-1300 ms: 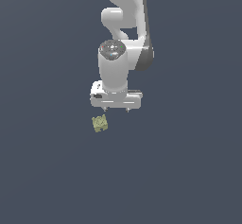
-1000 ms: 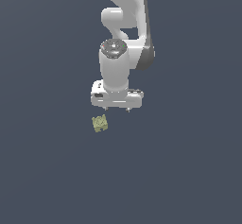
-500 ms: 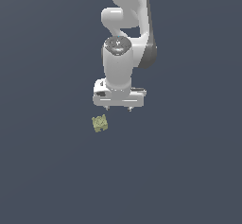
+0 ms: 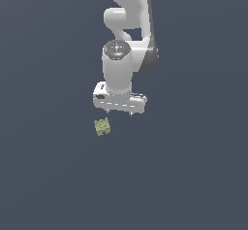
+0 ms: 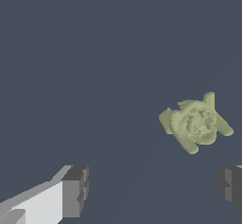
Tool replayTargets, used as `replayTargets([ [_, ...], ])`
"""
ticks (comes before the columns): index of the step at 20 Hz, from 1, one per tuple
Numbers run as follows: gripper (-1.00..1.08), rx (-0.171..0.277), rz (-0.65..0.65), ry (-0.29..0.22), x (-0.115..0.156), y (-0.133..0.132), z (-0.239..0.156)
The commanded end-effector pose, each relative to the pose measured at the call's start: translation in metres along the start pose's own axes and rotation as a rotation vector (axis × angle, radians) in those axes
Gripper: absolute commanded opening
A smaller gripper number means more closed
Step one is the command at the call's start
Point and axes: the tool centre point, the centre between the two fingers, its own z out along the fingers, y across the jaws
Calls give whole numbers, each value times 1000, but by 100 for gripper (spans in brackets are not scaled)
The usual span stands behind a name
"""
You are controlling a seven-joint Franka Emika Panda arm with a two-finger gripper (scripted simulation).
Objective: Pick up the object and move it to a goal position.
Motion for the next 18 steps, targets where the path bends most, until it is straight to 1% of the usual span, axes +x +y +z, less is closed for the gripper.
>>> replayTargets([
  [1, 100, 2, 54, -1, 1, 4, 4],
  [6, 100, 7, 198, -2, 4, 14, 13],
  [18, 100, 13, 607, -3, 12, 46, 37],
])
